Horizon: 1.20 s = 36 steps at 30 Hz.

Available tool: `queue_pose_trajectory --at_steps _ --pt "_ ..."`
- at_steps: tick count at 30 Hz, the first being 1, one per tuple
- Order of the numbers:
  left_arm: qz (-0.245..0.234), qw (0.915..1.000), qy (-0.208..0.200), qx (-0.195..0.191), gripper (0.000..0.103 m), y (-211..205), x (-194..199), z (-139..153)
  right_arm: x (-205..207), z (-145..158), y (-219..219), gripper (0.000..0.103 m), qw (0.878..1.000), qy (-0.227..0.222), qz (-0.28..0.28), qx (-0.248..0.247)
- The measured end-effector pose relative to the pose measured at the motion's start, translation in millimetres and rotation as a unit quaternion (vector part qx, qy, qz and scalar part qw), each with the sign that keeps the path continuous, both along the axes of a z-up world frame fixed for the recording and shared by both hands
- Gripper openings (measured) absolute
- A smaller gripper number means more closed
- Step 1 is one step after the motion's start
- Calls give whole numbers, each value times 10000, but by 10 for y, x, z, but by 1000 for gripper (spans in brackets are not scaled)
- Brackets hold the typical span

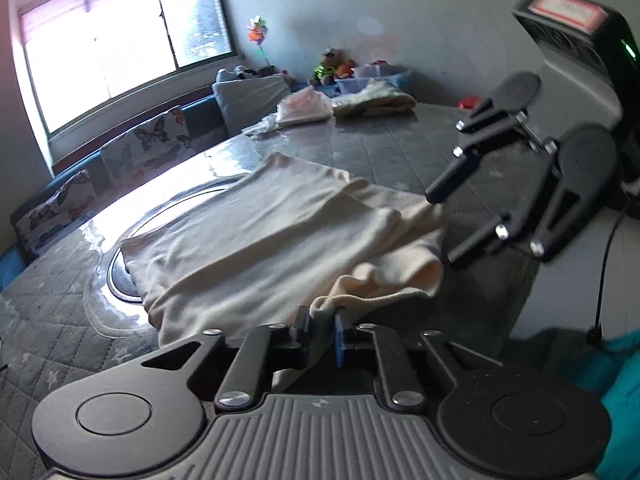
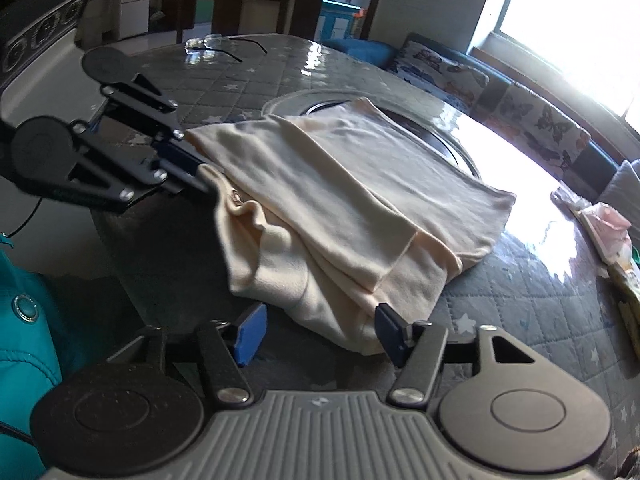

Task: Fold clothes
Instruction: 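Lift the side edge with the left gripper and fold it over the body, then close both grippers on the shirt hem a short way apart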

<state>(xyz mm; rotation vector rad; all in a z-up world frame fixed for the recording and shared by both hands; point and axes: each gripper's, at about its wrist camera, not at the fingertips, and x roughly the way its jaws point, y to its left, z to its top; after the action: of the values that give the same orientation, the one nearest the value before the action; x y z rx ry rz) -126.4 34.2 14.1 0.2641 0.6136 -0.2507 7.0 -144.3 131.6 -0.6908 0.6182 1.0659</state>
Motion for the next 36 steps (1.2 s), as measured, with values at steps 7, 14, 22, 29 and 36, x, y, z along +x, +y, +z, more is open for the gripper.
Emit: queue_pose_trajectory --at_steps 7,14,22,29,36 --pt "292 9981 52 -531 10 156 231 142 -41 -86 76 63 9994 -276 194 -2" --pt "208 9981 112 -574 10 184 309 161 -11 -146 222 61 9975 -577 372 153" --pt "95 9988 130 -469 20 194 228 105 140 -176 348 27 9978 -409 481 179" --pt "7 9998 75 -172 47 206 77 28 375 -64 326 13 9977 417 120 516" --pt "13 9993 35 372 48 179 51 -92 454 -11 318 12 9955 669 -62 671"
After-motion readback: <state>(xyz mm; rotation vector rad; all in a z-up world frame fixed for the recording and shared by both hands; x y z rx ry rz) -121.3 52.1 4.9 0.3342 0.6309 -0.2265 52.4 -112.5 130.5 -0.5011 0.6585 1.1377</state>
